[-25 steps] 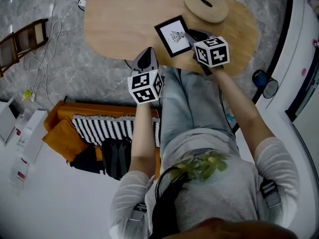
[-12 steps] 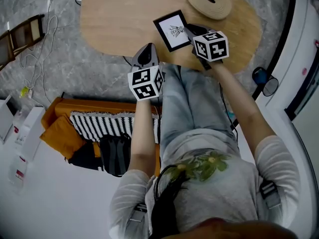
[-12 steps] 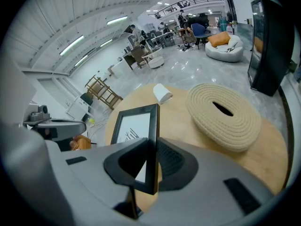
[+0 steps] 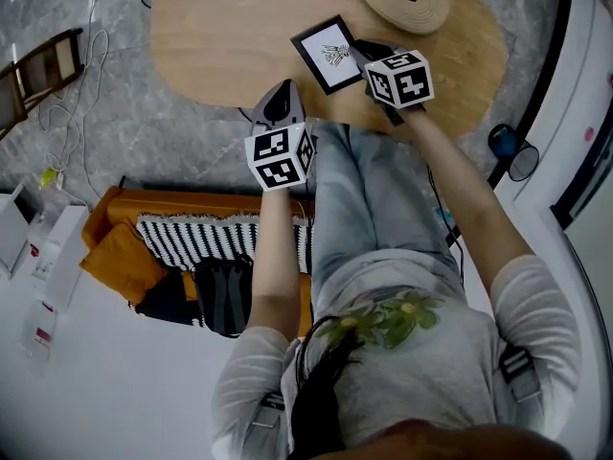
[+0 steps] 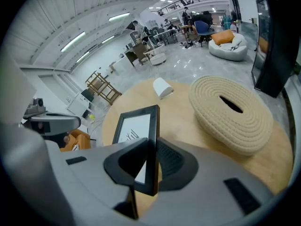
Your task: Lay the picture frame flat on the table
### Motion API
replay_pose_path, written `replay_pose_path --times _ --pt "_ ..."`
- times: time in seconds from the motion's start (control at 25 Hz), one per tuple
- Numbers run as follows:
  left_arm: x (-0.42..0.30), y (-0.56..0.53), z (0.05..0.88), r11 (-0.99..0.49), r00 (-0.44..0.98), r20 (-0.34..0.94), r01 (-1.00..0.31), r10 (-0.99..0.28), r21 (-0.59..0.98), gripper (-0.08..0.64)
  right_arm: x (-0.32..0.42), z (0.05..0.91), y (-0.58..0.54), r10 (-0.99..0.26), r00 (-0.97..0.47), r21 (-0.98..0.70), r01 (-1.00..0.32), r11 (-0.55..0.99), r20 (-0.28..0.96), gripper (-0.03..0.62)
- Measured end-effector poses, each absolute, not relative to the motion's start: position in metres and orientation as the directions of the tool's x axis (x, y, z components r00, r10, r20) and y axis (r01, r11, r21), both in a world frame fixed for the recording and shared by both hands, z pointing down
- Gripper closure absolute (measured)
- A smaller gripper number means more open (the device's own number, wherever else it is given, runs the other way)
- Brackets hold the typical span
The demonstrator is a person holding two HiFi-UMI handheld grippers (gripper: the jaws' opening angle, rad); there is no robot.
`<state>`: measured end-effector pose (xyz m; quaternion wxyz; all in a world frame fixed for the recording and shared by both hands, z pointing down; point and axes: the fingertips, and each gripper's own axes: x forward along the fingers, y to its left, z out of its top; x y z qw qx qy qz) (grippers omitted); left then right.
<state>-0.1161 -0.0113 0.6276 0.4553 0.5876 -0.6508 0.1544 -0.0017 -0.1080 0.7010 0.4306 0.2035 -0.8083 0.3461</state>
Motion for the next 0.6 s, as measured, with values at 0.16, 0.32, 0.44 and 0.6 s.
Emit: replay_pose_path --times 0.16,0.32,0.44,0.6 --pt "-0.115 -0.011 0.634 0.261 0.11 0.781 -0.906 -0.615 0.333 0.543 -0.002 0.713 -0.107 -0.024 -0.524 -0.366 -0.625 0.689 0.851 0.525" --pt "-0.112 -0.012 0.64 0.264 0.114 0.786 -0.904 -0.608 0.336 0.543 -0.001 0.725 -0.107 -0.015 -0.507 -0.358 -0.629 0.69 0.862 0.526" --pt "-0.11 -0.013 0.645 0.267 0.116 0.787 -0.902 -0.606 0.339 0.543 -0.001 0.736 -0.107 -0.006 -0.5 -0.358 -0.629 0.69 0.866 0.526" --pt "-0.11 -0.013 0.65 0.27 0.115 0.788 -0.901 -0.604 0.338 0.543 -0.001 0.746 -0.105 0.006 -0.497 -0.36 -0.621 0.696 0.868 0.528"
